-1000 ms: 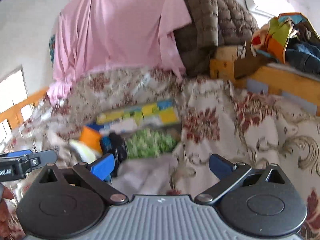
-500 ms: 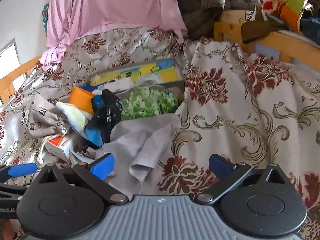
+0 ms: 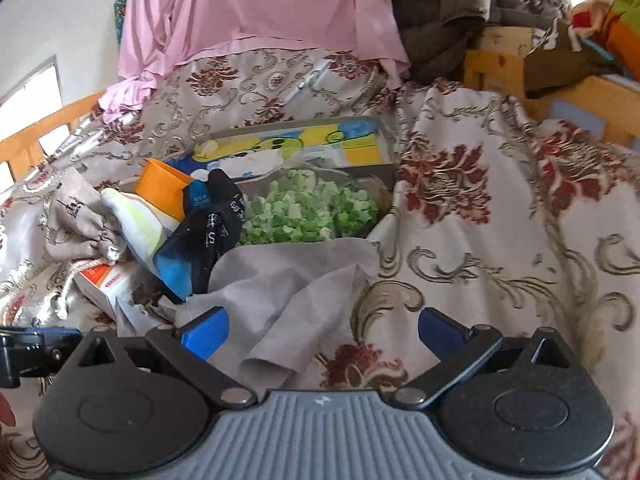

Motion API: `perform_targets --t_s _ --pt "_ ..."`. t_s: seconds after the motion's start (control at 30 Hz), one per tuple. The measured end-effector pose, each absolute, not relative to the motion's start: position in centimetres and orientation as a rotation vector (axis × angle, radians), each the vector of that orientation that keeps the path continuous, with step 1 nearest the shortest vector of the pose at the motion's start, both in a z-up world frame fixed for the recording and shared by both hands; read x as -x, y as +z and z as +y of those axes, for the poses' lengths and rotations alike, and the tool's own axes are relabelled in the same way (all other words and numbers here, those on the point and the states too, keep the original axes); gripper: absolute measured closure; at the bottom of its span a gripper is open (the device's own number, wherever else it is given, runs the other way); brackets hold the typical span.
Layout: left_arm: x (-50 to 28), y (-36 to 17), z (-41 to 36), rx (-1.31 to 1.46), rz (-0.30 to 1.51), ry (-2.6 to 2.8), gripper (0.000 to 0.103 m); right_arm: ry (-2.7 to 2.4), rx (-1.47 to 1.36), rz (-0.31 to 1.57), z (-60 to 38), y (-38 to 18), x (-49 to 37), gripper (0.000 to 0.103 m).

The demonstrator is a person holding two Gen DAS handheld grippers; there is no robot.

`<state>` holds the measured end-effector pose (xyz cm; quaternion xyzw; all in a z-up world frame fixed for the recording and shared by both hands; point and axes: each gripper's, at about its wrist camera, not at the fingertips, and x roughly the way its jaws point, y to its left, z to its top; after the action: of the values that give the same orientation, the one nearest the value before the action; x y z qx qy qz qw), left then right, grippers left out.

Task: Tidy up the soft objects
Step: 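Move left tool to the grey face mask while right tool reaches the grey cloth, then close left tool on the grey face mask while right tool grasps the grey cloth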

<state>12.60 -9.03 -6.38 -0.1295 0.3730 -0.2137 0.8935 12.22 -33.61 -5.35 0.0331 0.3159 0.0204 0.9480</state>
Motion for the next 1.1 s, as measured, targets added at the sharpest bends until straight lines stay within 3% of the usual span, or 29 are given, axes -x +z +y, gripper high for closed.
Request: perform_targets --t_s 0.57,0.87,0.93,1.1 --pt "-14.9 -8.4 -9.5 0.394 0.885 -0.445 0.014 0.139 -0.172 0.673 -33.6 -7.2 -15.1 0.002" --pt "-14.9 -8.8 -9.4 0.387 0.889 -0.407 0.032 0.101 -0.187 0.7 -33.9 -7.7 -15.2 0.013" --pt "-14.7 -8.8 -9.2 0.383 0.884 -0.387 0.042 0.097 -0.182 0.701 -33.8 -7.6 -15.1 0.016" --pt "-14.3 -8.8 -8.7 0.382 0.875 -0.385 0.054 0.103 -0.163 0.704 -33.4 -7.6 -15.0 0.027"
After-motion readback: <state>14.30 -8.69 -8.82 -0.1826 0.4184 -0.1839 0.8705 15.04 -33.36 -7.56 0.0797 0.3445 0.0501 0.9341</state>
